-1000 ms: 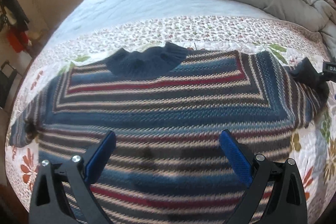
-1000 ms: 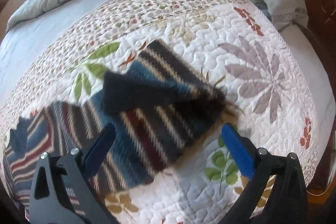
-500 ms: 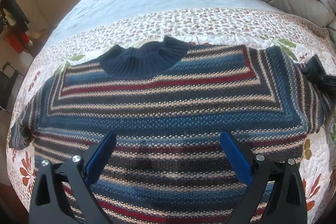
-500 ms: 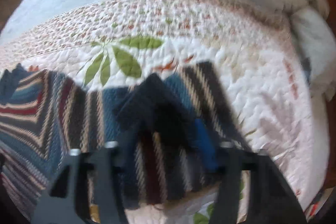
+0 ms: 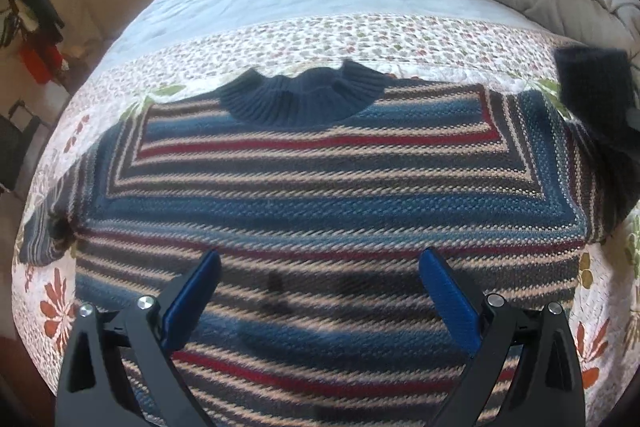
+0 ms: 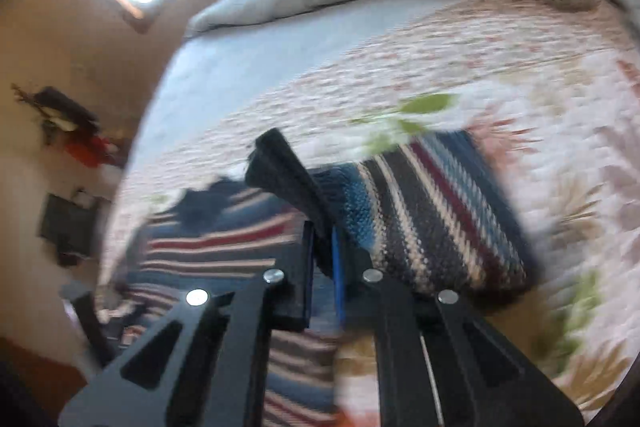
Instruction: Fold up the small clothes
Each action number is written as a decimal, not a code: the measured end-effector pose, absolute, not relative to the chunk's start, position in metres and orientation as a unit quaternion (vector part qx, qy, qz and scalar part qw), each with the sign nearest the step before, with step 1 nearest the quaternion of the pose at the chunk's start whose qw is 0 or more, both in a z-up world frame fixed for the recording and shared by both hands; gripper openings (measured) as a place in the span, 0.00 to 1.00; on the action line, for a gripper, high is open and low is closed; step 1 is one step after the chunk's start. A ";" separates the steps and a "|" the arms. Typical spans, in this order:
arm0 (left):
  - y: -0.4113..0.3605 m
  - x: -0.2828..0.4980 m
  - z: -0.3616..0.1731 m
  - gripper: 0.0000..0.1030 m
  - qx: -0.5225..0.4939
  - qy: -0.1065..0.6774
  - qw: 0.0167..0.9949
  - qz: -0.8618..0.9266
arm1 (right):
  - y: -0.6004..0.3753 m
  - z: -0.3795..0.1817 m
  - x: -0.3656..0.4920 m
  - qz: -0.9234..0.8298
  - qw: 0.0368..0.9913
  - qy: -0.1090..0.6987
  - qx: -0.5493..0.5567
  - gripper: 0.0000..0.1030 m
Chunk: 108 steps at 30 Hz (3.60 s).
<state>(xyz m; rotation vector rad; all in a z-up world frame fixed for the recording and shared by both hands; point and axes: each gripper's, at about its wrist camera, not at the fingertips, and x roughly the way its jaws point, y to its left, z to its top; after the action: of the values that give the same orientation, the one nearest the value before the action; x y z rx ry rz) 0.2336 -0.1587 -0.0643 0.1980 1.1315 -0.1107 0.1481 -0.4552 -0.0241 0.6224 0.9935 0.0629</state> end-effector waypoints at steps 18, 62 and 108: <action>-0.063 0.222 -0.066 0.97 0.028 0.554 0.832 -0.030 | -0.292 -0.085 0.136 0.143 0.798 0.502 0.302 0.31; -0.016 0.299 -0.086 0.09 -0.083 0.523 0.848 -0.010 | -0.313 -0.101 0.045 0.023 0.844 0.505 0.180 0.47; 0.078 0.247 -0.090 0.69 -0.036 0.560 0.828 0.019 | -0.283 -0.082 0.089 0.004 0.827 0.553 0.100 0.39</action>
<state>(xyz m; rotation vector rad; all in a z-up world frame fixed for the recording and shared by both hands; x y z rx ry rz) 0.2473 0.0783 -0.0896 -0.0762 1.1889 0.0410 0.0894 -0.2832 -0.0823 0.2118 1.1741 0.0093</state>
